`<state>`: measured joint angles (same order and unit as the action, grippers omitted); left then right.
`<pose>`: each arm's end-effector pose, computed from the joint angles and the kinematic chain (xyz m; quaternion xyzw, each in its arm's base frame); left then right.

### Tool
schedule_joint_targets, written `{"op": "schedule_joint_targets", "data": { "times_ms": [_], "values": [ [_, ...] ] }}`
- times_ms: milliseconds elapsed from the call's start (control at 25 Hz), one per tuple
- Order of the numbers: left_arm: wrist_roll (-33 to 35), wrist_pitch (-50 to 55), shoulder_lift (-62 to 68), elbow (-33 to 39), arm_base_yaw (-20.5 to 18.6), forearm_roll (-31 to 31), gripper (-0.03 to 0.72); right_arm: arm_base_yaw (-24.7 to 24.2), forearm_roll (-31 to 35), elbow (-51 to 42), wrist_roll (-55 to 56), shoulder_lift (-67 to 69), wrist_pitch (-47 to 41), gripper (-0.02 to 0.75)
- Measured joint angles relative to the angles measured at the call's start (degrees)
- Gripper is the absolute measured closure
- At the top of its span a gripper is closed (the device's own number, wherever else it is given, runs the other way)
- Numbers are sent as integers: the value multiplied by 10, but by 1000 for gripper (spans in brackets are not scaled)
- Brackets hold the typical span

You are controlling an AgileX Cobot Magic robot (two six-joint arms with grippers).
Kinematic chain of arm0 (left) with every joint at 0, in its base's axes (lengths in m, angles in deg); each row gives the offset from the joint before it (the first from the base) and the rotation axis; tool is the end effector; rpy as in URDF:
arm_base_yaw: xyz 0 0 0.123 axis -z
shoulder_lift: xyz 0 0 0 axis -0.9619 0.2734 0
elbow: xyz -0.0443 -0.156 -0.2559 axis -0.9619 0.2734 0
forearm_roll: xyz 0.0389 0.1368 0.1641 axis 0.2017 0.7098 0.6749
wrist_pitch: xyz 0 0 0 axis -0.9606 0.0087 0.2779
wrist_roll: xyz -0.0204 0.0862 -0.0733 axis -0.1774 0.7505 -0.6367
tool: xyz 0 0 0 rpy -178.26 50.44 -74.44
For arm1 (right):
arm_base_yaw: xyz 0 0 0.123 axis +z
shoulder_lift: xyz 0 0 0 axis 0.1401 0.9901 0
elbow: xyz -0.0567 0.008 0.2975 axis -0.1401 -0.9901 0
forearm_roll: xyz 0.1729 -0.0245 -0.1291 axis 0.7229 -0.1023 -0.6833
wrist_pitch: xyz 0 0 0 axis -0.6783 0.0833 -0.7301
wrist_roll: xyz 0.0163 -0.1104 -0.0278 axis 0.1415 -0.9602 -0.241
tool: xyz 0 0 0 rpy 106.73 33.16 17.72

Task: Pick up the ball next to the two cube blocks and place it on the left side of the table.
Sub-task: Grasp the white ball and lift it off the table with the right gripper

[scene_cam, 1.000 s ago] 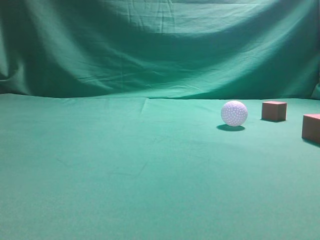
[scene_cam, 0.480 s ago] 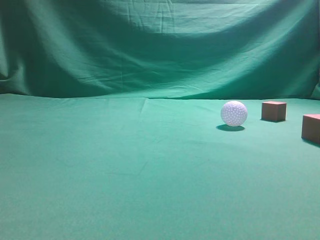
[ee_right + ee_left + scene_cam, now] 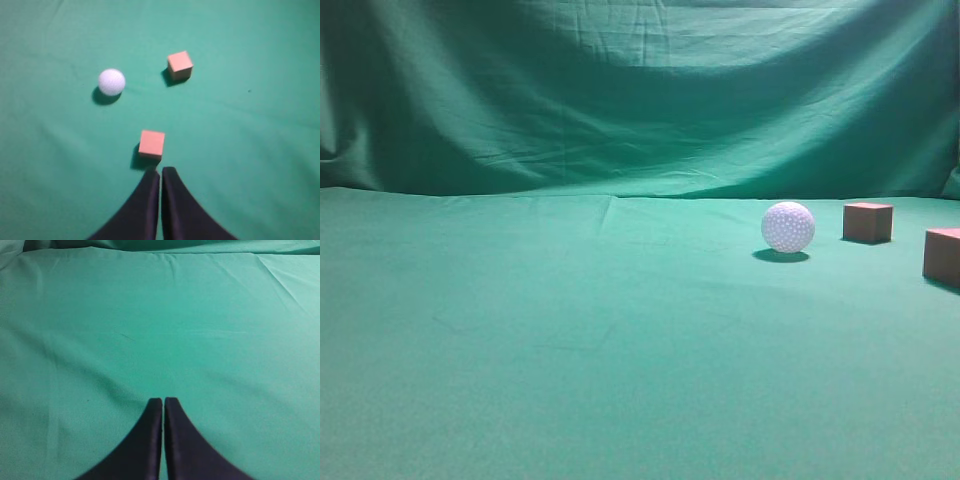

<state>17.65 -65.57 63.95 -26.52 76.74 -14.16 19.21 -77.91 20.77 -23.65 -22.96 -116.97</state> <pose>0.0225 0.0045 0.1696 0.0210 0.7949 0.0191 0.6060 0.1183 0.0405 0.3185 -0.1901 0.9092 0.0752 0.3626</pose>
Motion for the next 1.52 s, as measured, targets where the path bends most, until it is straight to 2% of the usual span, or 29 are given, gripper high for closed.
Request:
{"op": "schedule_joint_targets", "data": {
  "times_ms": [160,320,480,640,800,880,1080,1120,1320,1480,1520],
  "values": [
    [0,0,0,0,0,0,688,57,0,61,-18,116,-25,738],
    [0,0,0,0,0,0,688,104,1,101,-21,212,16,738],
    [0,0,0,0,0,0,688,121,21,137,-21,308,52,738],
    [0,0,0,0,0,0,688,122,45,179,-33,405,66,528],
    [0,0,0,0,0,0,688,122,50,225,-37,490,80,225],
    [0,0,0,0,0,0,688,122,50,245,-39,524,86,140],
    [0,0,0,0,0,0,688,122,51,280,-40,597,104,147],
    [0,0,0,0,0,0,688,122,51,286,-43,607,107,202],
    [0,0,0,0,0,0,688,122,51,298,-51,642,113,202],
    [0,0,0,0,0,0,688,122,51,299,-51,652,117,416],
    [0,0,0,0,0,0,688,122,51,302,-51,652,116,441]
  ]
}}
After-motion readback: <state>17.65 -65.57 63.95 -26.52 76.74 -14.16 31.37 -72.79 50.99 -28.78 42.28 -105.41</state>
